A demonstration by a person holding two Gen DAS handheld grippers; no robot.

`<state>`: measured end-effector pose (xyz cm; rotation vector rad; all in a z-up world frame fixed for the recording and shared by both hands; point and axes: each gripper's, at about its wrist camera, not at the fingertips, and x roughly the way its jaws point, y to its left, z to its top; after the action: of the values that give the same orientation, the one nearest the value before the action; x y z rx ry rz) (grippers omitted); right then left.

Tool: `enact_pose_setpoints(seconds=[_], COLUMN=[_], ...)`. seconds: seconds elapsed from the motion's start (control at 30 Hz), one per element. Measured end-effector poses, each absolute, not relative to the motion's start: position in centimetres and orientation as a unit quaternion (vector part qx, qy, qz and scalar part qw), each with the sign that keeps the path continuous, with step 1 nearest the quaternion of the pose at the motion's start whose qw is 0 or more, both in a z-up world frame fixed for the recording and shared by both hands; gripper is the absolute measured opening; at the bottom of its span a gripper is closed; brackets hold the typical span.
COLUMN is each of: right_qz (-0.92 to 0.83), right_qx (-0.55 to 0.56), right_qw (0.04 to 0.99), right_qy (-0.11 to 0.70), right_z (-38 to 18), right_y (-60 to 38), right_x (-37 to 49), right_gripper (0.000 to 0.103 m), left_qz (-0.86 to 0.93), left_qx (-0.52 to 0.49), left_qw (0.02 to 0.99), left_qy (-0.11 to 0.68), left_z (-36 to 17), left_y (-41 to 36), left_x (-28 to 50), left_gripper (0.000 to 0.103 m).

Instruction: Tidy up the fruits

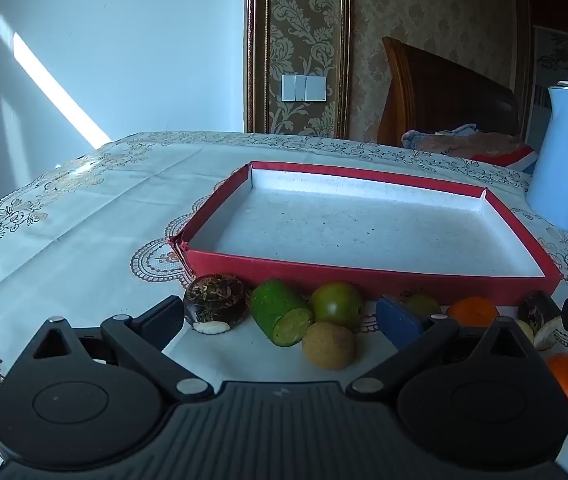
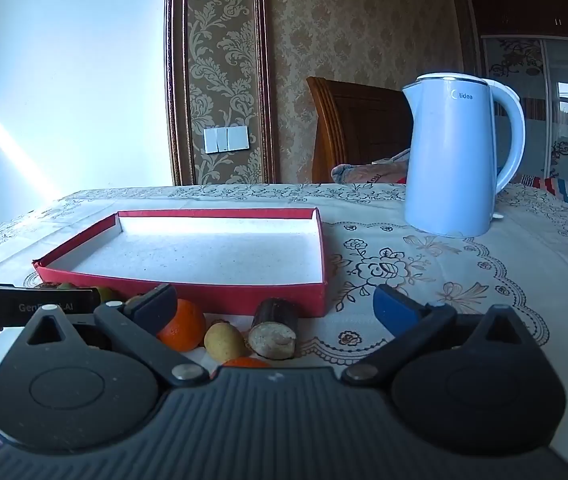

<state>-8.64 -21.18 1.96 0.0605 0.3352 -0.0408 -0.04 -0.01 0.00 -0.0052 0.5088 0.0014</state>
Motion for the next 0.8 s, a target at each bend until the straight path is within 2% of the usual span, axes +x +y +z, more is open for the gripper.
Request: enact_pose_setpoints(seconds=[0.8], right_qz=[-0.027], right_qx=[0.028], right_qw=[0.988], right_qy=[0.149], right_z=[2.2], right_y=[-21.1], right_x=[-9.6], right_gripper=[0.103], left_qz=[-0.003], left_qx=[-0.003], left_qw=[0.969], left_qy=[0.246], left_z=[0.6], left_y=[-0.2], left_x=[-0.5], left_gripper=[0.103])
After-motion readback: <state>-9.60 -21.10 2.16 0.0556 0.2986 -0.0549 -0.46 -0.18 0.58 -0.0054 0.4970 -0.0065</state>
